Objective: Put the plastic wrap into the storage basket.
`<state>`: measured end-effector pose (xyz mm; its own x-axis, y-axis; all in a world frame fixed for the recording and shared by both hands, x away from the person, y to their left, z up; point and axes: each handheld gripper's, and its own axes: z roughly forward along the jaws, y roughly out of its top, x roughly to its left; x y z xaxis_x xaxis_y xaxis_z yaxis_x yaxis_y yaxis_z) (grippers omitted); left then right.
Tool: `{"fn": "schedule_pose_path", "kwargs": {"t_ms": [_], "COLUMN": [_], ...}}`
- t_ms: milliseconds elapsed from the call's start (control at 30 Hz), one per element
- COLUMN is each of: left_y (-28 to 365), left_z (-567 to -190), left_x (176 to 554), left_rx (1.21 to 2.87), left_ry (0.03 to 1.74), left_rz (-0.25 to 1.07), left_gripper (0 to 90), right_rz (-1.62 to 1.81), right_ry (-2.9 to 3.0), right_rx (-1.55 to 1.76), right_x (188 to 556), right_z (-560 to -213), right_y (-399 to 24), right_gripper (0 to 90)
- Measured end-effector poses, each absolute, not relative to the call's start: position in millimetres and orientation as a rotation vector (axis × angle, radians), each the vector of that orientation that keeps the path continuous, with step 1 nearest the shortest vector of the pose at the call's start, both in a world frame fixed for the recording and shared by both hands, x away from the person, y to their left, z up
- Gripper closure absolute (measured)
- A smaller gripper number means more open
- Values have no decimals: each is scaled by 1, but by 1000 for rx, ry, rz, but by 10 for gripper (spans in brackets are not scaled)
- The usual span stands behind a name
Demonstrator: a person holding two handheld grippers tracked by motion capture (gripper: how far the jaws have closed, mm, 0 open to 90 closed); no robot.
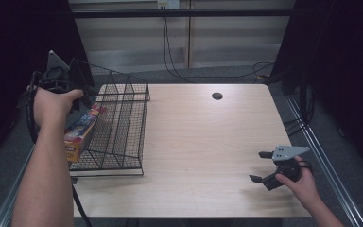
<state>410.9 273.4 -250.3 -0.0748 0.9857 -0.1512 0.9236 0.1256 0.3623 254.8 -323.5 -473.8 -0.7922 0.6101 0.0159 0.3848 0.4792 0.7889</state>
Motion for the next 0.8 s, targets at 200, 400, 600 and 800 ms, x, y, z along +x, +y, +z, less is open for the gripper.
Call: {"fn": "schedule_pose_path", "kwargs": {"t_ms": [200, 400, 600, 800], "left_y": [263, 252, 243, 232], "left_z": [-245, -241, -243, -248], "left_x": [407, 404, 403, 403], "left_rx": [1880, 1878, 1877, 1867], "left_ry": [2024, 1970, 1931, 1885], "left_rz": [230, 225, 213, 189], "left_gripper": [380, 331, 293, 246], "right_rz": [1221, 1219, 1213, 1218], "right_ry": [2461, 2460, 2462, 2464], "right_rx": [844, 845, 848, 842], "right_x": [253, 253, 252, 252], "right_z": [-473, -473, -473, -473], "right_y": [-323, -323, -323, -323], "right_gripper": [35, 35, 35, 35]}}
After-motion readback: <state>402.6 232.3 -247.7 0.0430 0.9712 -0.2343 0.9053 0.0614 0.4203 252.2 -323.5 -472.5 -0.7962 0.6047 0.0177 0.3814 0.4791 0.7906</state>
